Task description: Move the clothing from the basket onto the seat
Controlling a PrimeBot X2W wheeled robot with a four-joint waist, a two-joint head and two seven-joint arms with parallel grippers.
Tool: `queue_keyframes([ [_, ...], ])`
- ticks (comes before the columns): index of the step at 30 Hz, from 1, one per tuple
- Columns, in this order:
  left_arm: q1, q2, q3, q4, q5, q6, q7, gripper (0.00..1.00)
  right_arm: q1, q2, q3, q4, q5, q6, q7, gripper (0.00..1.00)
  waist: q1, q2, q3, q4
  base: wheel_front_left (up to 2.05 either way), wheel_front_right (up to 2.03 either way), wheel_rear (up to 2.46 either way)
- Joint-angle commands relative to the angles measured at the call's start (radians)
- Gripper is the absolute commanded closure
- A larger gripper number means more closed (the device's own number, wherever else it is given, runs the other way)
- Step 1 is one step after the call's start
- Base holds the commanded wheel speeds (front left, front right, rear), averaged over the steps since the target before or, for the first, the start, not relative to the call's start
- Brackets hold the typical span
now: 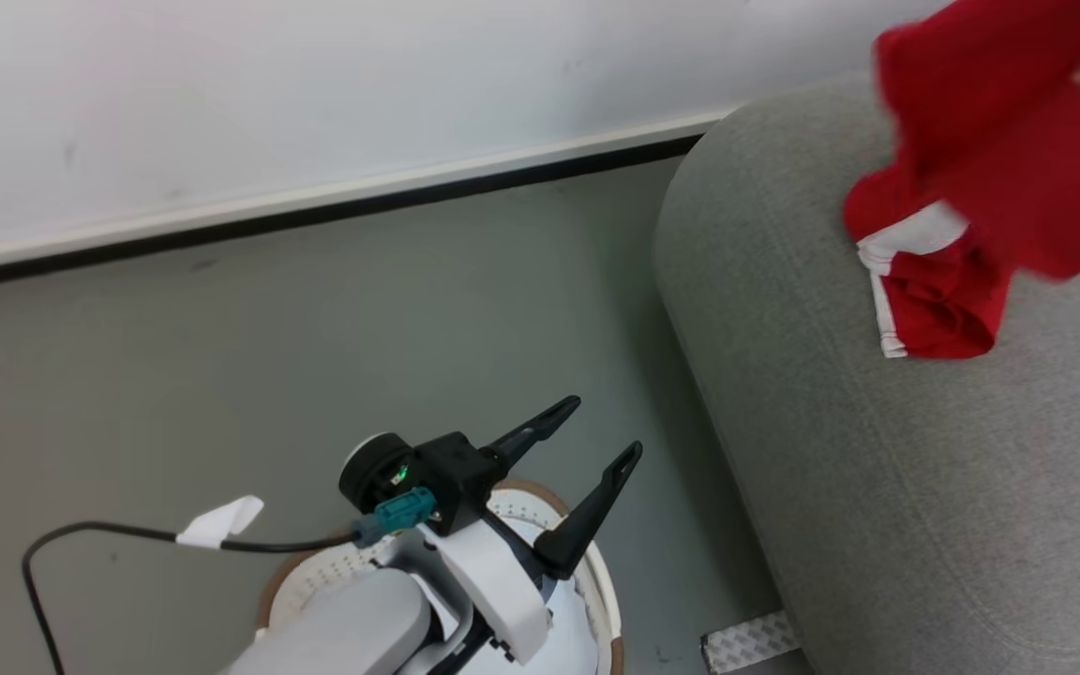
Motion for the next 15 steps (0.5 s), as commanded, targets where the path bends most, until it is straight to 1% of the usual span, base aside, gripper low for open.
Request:
queue_keyframes([
  [1,-0.003,0.007,0.001,-0.005,0.012,-0.001,0.003,0.00,-0.012,-0.010,-0.008,0.017,-0.009,-0.003,0.001,1.00,-0.0001,0.0000,0.029,0.026,0.00,0.00,0.00],
  [3,-0.014,0.016,0.003,-0.017,0.012,0.000,0.007,0.00,-0.068,-0.035,-0.033,0.070,-0.020,-0.003,0.017,1.00,-0.0001,0.0000,0.054,0.039,0.00,0.00,0.00],
  [7,-0.028,0.038,0.005,-0.037,0.020,-0.002,0.021,0.00,-0.124,-0.056,-0.048,0.181,-0.056,-0.002,0.049,1.00,-0.0001,0.0000,0.105,0.056,0.00,0.00,0.00],
  [11,-0.050,0.065,0.004,-0.068,0.029,-0.003,0.047,0.00,-0.137,-0.039,-0.067,0.294,-0.070,-0.002,0.046,1.00,-0.0001,0.0000,0.166,0.068,0.00,0.00,0.00],
  [15,-0.071,0.086,0.002,-0.094,0.038,-0.007,0.066,0.00,-0.124,-0.005,-0.094,0.406,-0.077,-0.002,0.019,1.00,-0.0001,0.0000,0.220,0.083,0.00,0.00,0.00],
])
